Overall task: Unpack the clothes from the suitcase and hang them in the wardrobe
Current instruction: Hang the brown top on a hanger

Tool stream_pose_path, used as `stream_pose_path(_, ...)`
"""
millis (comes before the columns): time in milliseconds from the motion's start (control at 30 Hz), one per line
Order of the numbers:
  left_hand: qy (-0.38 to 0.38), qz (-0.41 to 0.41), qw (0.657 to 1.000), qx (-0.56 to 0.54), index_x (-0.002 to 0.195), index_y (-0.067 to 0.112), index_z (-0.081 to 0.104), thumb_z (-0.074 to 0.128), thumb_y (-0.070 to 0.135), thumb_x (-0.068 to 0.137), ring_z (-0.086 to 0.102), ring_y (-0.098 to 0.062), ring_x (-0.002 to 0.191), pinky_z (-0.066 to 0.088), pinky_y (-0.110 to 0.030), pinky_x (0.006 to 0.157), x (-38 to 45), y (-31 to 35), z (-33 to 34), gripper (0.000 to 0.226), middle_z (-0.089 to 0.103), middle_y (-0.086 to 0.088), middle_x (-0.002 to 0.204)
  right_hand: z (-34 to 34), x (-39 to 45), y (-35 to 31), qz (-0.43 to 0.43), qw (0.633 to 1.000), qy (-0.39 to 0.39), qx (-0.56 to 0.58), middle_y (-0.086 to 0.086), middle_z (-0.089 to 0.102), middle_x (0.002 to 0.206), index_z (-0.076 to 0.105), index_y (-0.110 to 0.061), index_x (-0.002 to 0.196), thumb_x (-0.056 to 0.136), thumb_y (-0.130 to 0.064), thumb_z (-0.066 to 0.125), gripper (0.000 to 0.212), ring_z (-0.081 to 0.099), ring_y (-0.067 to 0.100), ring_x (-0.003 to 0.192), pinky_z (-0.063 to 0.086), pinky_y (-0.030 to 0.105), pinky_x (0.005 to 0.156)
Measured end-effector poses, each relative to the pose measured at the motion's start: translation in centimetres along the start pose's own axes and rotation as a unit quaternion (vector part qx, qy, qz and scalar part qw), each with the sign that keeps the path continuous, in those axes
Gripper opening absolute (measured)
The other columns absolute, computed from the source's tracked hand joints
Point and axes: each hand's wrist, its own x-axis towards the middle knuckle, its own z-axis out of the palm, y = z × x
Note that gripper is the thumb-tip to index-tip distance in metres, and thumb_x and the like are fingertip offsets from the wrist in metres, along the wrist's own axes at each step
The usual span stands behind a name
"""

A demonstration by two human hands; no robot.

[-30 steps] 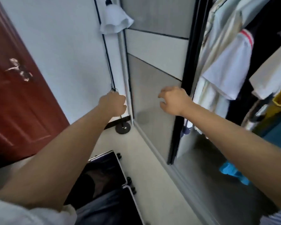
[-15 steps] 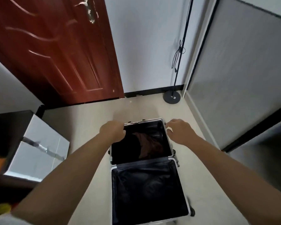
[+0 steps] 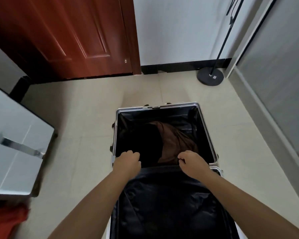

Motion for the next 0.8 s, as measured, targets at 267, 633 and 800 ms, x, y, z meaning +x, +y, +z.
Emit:
stream_pose_path(267,0.009,0.034,0.999,0.029,0.129,0.013,0.041,0.037,0.038,0.096,0.044,-0.027,0.119,0.039,-0.037,0.094,12.9,-2.6,16.6,0.042,0.047,-0.009,0.129,14.1,10.0,8.0,-0.03,0.996,-0.046,-0.066,0.005,0.032,0.147,0.045,-0.005,0.134,0.095,-0.013,0.039,0.039,0.035,0.022,0.131,0.026,0.022,0.106)
stream_pose_path(633,-0.006,0.094,0.995,0.028,0.126,0.023,0.045,0.033,0.053,0.093,0.044,-0.022,0.118,0.038,-0.033,0.091,18.3,-5.1,22.7,0.046,0.049,-0.003,0.126,19.2,17.0,7.8,0.136,0.989,-0.048,0.017,0.013,0.008,0.151,0.03,-0.03,0.141,0.089,-0.034,0.056,0.058,0.032,0.036,0.13,0.035,0.036,0.104)
stream_pose_path(800,0.01,0.095,0.995,0.031,0.124,0.024,0.046,0.033,0.054,0.093,0.046,-0.021,0.114,0.039,-0.032,0.09,18.4,-5.2,23.1,0.045,0.051,-0.002,0.122,20.4,18.2,8.4,0.149,0.988,0.022,0.023,0.016,0.038,0.131,0.054,-0.007,0.118,0.094,-0.017,0.046,0.027,0.049,0.035,0.112,0.041,0.033,0.09)
